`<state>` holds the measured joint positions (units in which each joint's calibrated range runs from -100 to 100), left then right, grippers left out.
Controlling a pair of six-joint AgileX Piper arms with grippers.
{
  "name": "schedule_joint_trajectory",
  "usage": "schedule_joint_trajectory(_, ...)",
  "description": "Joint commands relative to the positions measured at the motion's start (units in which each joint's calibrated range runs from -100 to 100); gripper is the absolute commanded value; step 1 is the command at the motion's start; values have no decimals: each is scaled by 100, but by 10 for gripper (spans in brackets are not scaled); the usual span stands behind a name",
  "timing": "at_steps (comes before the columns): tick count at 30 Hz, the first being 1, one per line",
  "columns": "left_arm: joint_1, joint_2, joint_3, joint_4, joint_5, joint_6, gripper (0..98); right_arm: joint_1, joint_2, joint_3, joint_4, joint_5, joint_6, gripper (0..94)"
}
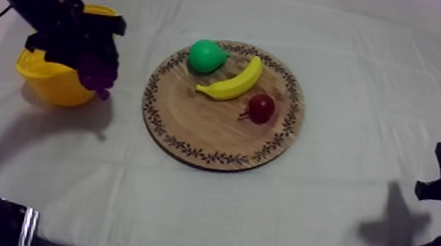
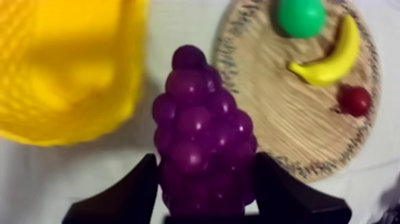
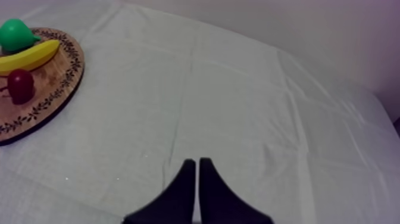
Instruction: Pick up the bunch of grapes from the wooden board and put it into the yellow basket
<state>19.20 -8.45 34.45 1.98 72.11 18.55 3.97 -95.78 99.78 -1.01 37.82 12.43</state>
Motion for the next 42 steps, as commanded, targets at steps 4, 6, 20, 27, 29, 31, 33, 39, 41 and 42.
schedule_joint_trajectory(4, -678, -155, -143, -18, 45, -233, 428, 1, 2, -1, 1, 1, 0, 3)
schedule_joint_trajectory(6, -861, -179, -374, -56, 133, -295, 428, 1, 2, -1, 1, 1, 0, 3)
schedule_joint_trajectory(20, -1753, 413, -1542, -275, 73, -843, 424, 1, 2, -1, 1, 1, 0, 3)
schedule_joint_trajectory(27, -1951, 867, -1107, -295, -576, -1284, 416, 1, 2, -1, 1, 1, 0, 3)
schedule_joint_trajectory(29, -1957, 975, -948, -305, -745, -1344, 413, 1, 2, -1, 1, 1, 0, 3)
schedule_joint_trajectory(31, -1952, 1077, -846, -314, -859, -1374, 411, 1, 2, -1, 1, 1, 0, 3)
schedule_joint_trajectory(33, -1940, 1167, -797, -318, -925, -1389, 410, 1, 2, -1, 1, 1, 0, 3)
schedule_joint_trajectory(39, -1858, 1274, -759, -326, -1035, -1366, 412, 1, 2, -1, 1, 1, -3, 3)
schedule_joint_trajectory(41, -1830, 1282, -736, -321, -1087, -1351, 413, 1, 2, -1, 1, 1, -4, 3)
schedule_joint_trajectory(42, -1819, 1284, -725, -315, -1119, -1344, 415, 1, 2, -1, 1, 1, -4, 3)
